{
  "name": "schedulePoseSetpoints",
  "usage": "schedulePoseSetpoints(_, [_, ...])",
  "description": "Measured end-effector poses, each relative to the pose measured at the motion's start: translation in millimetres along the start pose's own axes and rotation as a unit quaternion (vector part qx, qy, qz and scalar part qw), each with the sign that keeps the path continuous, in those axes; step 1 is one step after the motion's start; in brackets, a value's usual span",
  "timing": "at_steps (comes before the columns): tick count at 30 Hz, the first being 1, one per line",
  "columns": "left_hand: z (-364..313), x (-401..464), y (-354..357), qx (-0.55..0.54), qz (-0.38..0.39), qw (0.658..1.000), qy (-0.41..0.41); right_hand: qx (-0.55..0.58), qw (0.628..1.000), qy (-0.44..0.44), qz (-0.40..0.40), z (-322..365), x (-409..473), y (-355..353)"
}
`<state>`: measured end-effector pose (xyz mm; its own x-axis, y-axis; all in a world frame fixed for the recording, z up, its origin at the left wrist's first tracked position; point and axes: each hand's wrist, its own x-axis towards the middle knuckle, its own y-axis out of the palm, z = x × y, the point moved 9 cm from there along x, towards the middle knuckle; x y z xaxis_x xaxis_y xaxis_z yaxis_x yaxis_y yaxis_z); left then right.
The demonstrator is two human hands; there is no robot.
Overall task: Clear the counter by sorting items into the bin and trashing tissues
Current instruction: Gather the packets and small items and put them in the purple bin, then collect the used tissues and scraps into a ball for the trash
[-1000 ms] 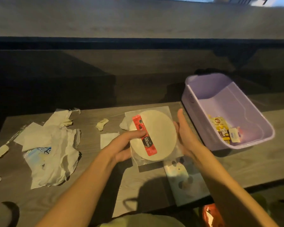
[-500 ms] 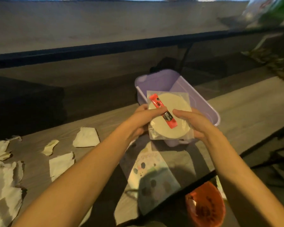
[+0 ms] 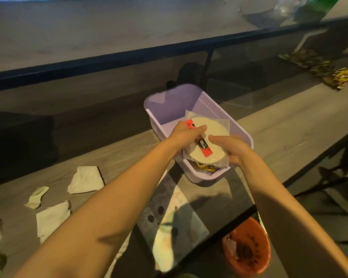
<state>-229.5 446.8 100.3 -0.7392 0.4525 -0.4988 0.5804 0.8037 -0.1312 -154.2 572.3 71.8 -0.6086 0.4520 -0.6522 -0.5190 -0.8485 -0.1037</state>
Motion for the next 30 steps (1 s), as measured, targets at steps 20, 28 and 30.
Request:
schedulePoseSetpoints(20, [110, -105, -156, -0.214, -0.153, 0.965, 0.007, -0.274, 0.915, -0.294, -0.041, 10, -69, 148])
schedulePoseSetpoints(28, [219, -215, -265, -0.309, -0.302, 0.902, -0.023, -0.365, 0.859, -0.314, 0.177, -64, -136, 314])
schedulePoseSetpoints(30, [246, -243, -286, -0.315, -0.353, 0.88, -0.041, -0.393, 0.832, -0.314, 0.235, -95, -151, 355])
